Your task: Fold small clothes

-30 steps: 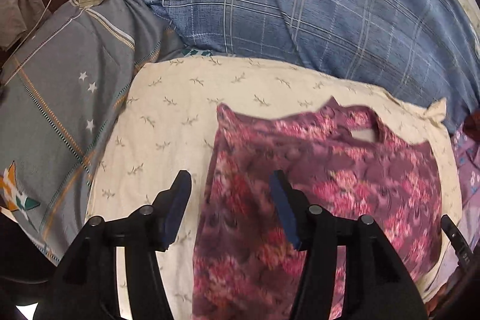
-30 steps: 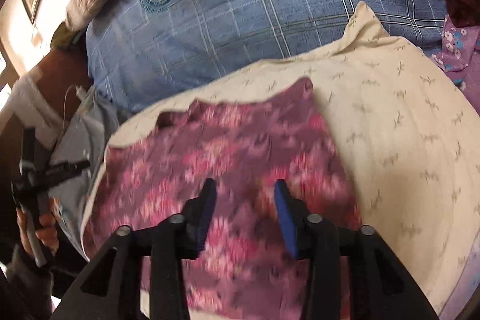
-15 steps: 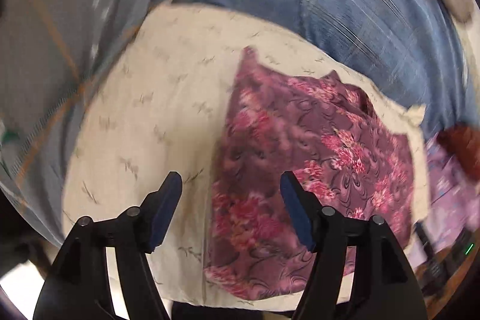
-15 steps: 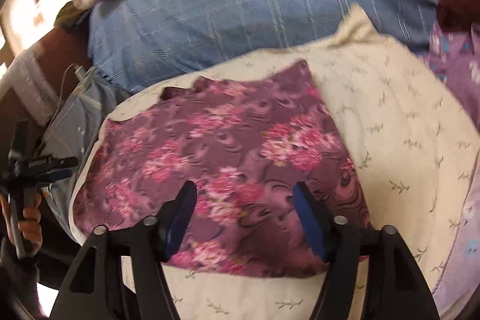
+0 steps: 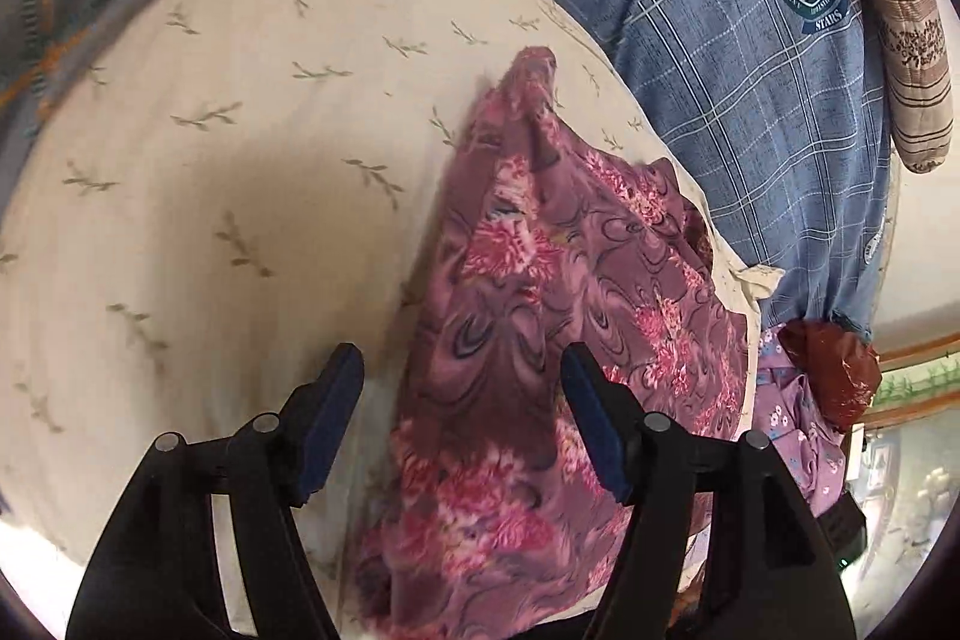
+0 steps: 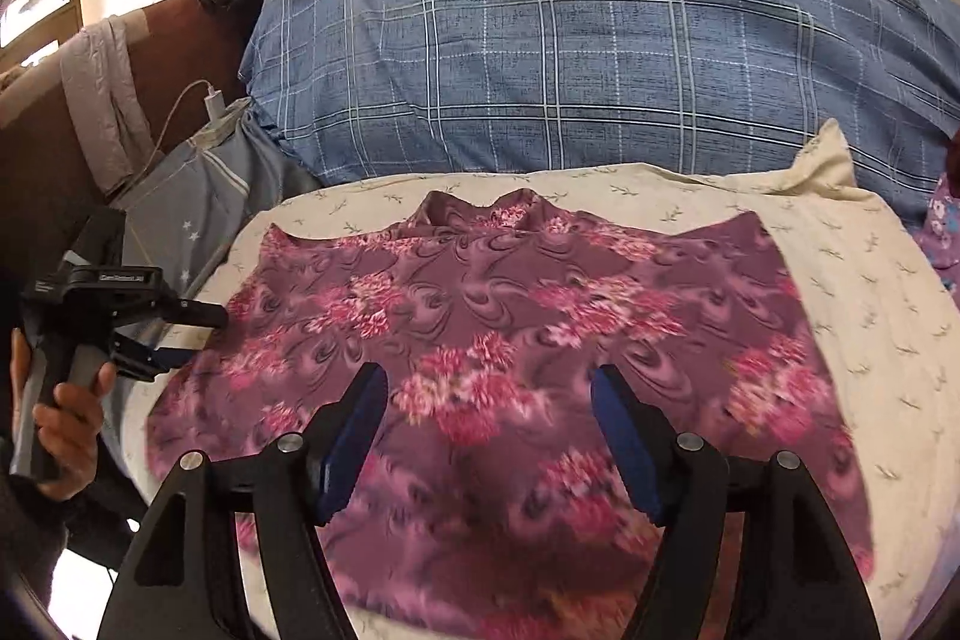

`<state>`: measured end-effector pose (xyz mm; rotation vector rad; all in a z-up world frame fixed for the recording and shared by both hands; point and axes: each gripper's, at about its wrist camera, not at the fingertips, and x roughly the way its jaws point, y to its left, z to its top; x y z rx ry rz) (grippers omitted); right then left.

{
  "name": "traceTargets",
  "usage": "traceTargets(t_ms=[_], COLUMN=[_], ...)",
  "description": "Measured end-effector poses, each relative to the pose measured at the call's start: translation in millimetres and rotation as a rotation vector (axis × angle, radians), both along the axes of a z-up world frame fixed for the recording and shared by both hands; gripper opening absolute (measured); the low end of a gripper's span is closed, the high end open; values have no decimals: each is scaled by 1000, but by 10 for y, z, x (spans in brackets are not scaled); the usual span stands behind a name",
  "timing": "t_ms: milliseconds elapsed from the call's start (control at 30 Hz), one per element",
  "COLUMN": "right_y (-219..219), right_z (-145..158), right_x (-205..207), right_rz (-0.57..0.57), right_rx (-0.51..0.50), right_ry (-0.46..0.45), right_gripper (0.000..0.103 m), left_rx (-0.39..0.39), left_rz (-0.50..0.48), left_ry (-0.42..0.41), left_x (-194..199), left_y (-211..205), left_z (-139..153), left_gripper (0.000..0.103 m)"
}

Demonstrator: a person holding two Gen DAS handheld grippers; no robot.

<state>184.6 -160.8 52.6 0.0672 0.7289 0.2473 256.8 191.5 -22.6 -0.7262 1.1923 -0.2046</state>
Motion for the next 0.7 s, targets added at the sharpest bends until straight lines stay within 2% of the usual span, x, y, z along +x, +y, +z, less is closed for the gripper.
traceTargets(t_ms=[67, 100, 167, 200, 233, 300, 400, 433, 467, 500, 533, 600, 700], right_y=[55, 79, 101, 126, 171, 214, 173, 168, 152, 156, 158, 139, 120], right_z=[-169, -314, -563, -580, -600, -605, -613, -613, -617, -620, -623, -630, -629], right_x=[95, 166, 240, 178, 149, 139, 147, 142, 152, 148, 145, 143, 148], right_rz=[-10, -17, -16, -14, -13, -23, -21, -19, -19, -18, -16, -14, -11], right_rx=[-45, -77, -110, -129, -161, -182, -153, -148, -147, -143, -137, -129, -124], right_ry=[20, 58, 109, 45, 23, 10, 11, 8, 7, 5, 4, 5, 5], right_gripper=[72, 71, 72, 73, 74, 75, 77, 77, 77, 77, 78, 78, 78], left_rx=[-8, -4, 8, 4, -7, -38, -47, -54, -54, -52, -68, -120, -126], left_rz=[-22, -32, -57, -64, -76, -105, -134, -140, -143, -143, -138, -109, -104], left_ry=[-7, -15, -36, -42, -49, -49, -57, -59, -58, -55, -51, -44, -69], left_x=[24, 22, 34, 41, 55, 96, 137, 136, 130, 124, 108, 69, 16], left_y=[-37, -57, -118, -134, -166, -234, -343, -370, -381, -382, -368, -322, -381], left_z=[-30, -32, -19, -14, -13, -28, -30, -30, -31, -37, -49, -46, 119], left_gripper=[68, 69, 76, 76, 76, 76, 75, 71, 55, 34, 23, 18, 18])
